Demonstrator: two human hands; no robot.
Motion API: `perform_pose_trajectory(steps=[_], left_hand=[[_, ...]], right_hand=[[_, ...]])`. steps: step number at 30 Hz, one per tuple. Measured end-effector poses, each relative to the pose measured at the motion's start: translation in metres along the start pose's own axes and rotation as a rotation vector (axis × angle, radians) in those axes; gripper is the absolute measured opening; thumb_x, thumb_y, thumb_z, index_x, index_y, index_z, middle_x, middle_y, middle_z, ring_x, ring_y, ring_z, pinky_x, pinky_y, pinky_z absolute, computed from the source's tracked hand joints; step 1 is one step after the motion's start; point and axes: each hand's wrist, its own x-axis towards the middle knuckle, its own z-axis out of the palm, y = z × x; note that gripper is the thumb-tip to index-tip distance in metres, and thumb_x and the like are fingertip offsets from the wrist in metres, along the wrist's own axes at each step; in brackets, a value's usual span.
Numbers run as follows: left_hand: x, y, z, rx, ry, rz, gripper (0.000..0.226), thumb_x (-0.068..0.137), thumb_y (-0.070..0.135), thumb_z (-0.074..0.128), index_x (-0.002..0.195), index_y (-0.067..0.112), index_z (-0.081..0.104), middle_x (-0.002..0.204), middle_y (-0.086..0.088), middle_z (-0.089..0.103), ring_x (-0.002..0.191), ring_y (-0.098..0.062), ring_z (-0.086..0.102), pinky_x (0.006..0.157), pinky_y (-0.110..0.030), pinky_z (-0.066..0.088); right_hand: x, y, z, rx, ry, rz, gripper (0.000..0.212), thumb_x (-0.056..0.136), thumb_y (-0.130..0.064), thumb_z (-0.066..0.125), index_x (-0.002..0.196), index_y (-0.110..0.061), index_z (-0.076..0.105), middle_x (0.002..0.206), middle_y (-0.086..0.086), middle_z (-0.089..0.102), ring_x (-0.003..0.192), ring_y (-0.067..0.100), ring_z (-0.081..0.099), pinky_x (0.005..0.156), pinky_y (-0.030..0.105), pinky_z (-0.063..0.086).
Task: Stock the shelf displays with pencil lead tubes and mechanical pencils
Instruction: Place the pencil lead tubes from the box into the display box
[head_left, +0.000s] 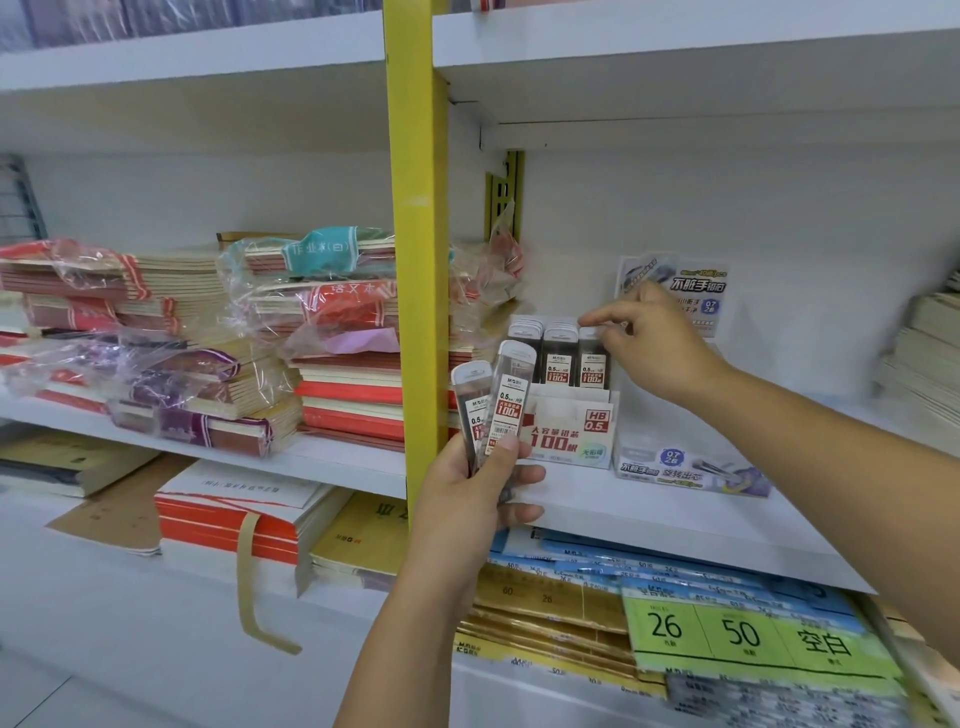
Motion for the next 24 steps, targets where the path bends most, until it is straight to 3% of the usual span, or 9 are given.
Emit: perform_pose_trajectory(steps=[4,7,9,11,15,17,21,23,24], left_hand=[[-0.001,0.000,0.000,-0.005,-0.005,0.001,0.017,0.096,0.026,0.061,0.112,0.027,0.069,0.093,0.003,0.077,0.084,-0.014,0.074,0.060,-0.024,0.058],[-0.002,0.001,0.002,0.016,-0.029,0.010,0.017,0.095,0.026,0.063,0.112,0.027,0.069,0.095,0.002,0.077,0.086,-0.014,0.075,0.061,-0.025,0.058],[-0.003,0.002,0.003,0.042,-0.052,0.019,0.017,0.095,0.027,0.064,0.112,0.029,0.068,0.096,0.002,0.077,0.083,-0.012,0.074,0.060,-0.023,0.056],[-0.004,0.002,0.005,0.061,-0.072,0.028,0.017,0.096,0.028,0.063,0.111,0.030,0.068,0.097,0.001,0.077,0.079,-0.011,0.071,0.057,-0.021,0.054],[-0.007,0.000,0.010,0.073,-0.106,0.027,0.018,0.096,0.027,0.063,0.113,0.030,0.067,0.096,0.001,0.077,0.073,-0.009,0.067,0.051,-0.021,0.049],[-0.008,0.001,0.012,0.070,-0.108,0.018,0.018,0.097,0.032,0.061,0.114,0.031,0.066,0.096,0.001,0.077,0.070,-0.008,0.065,0.050,-0.020,0.048],[-0.005,0.001,0.012,0.087,-0.045,-0.005,0.023,0.102,0.039,0.047,0.114,0.028,0.064,0.093,0.002,0.077,0.064,-0.006,0.063,0.047,-0.021,0.047],[-0.004,0.000,0.010,0.119,-0.026,0.002,0.024,0.104,0.038,0.044,0.114,0.028,0.062,0.090,0.004,0.076,0.062,-0.004,0.062,0.047,-0.020,0.047],[-0.004,0.000,0.009,0.129,-0.024,0.007,0.024,0.104,0.039,0.043,0.114,0.028,0.062,0.089,0.004,0.076,0.061,-0.004,0.062,0.047,-0.019,0.046]], right_hand=[[-0.009,-0.003,-0.003,-0.045,0.045,-0.005,0.027,0.096,-0.018,0.055,0.121,-0.020,0.067,0.108,0.005,0.046,0.111,0.021,0.044,0.093,0.023,0.033],[-0.031,-0.020,-0.010,-0.003,0.143,-0.133,0.024,0.097,-0.021,0.053,0.115,-0.023,0.067,0.098,-0.005,0.052,0.096,0.009,0.051,0.081,0.017,0.038],[-0.051,-0.036,-0.012,0.177,0.058,-0.175,0.021,0.096,-0.028,0.053,0.111,-0.033,0.066,0.094,-0.017,0.058,0.086,-0.002,0.053,0.072,0.010,0.041],[-0.067,-0.050,-0.012,0.428,-0.122,-0.127,0.019,0.094,-0.030,0.057,0.109,-0.040,0.063,0.093,-0.013,0.066,0.082,-0.001,0.060,0.070,0.012,0.049],[-0.075,-0.054,-0.011,0.584,-0.247,-0.016,0.025,0.090,-0.016,0.065,0.110,-0.030,0.059,0.080,-0.004,0.073,0.071,0.009,0.067,0.062,0.020,0.051],[-0.072,-0.050,-0.017,0.589,-0.190,0.011,0.023,0.089,-0.015,0.066,0.105,-0.031,0.059,0.080,-0.005,0.074,0.070,0.008,0.068,0.059,0.019,0.049],[-0.051,-0.042,-0.038,0.643,0.149,-0.032,0.025,0.089,-0.009,0.061,0.094,-0.032,0.054,0.081,-0.004,0.072,0.066,0.012,0.065,0.057,0.025,0.046],[-0.042,-0.040,-0.044,0.542,0.228,-0.095,0.024,0.087,-0.011,0.058,0.090,-0.034,0.051,0.082,0.001,0.070,0.067,0.021,0.060,0.061,0.032,0.047],[-0.039,-0.038,-0.045,0.467,0.231,-0.132,0.023,0.087,-0.013,0.057,0.089,-0.035,0.051,0.082,0.001,0.069,0.066,0.019,0.059,0.064,0.032,0.047]])
